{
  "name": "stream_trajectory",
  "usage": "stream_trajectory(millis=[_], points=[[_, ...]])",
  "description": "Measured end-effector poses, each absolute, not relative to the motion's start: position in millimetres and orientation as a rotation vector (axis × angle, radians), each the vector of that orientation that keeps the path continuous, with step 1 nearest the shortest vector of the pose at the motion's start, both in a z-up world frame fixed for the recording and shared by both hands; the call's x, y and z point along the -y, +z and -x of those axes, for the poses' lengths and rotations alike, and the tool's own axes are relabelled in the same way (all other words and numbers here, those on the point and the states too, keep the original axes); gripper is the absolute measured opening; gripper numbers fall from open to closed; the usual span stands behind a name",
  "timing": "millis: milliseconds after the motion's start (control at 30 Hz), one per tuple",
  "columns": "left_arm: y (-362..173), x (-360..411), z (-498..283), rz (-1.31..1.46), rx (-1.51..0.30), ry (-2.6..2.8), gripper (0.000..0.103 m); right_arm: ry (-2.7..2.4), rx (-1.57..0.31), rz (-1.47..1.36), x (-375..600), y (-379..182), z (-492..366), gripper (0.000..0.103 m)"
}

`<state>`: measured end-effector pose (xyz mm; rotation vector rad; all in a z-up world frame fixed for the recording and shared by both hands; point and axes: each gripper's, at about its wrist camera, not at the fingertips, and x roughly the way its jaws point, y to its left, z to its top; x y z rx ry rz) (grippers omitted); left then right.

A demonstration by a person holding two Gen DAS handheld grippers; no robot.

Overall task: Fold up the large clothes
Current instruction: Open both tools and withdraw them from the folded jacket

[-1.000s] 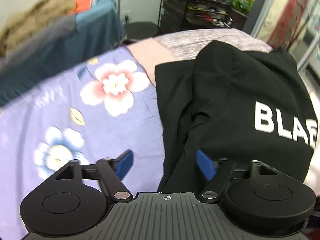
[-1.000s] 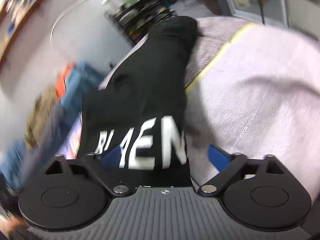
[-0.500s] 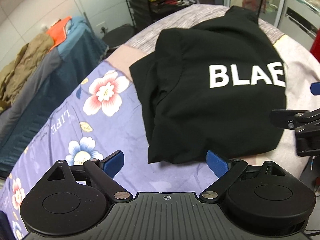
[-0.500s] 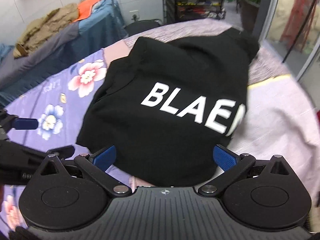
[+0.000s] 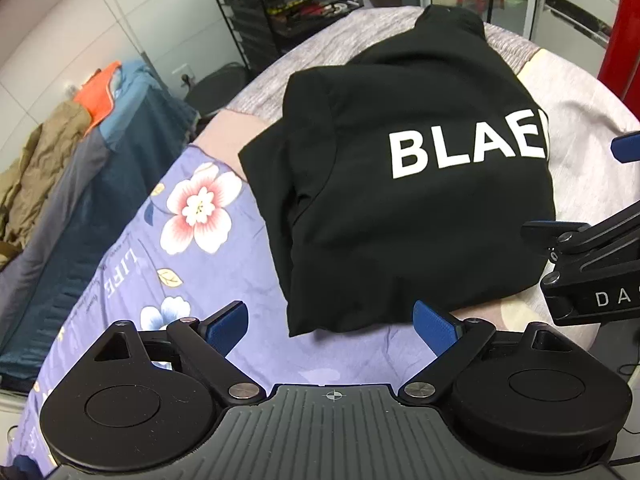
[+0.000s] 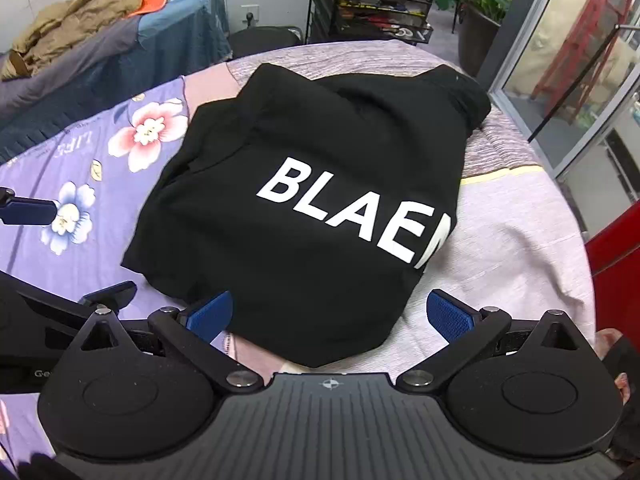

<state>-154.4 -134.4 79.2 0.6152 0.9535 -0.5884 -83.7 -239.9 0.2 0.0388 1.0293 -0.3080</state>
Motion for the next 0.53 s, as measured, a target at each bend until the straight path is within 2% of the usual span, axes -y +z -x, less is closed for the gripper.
stream_trajectory(millis=[533], points=[[73,137,147,-0.603,-0.949,-0.607,0.103,-0.314,-1.073,-0.028,251,-14,70,0.103]])
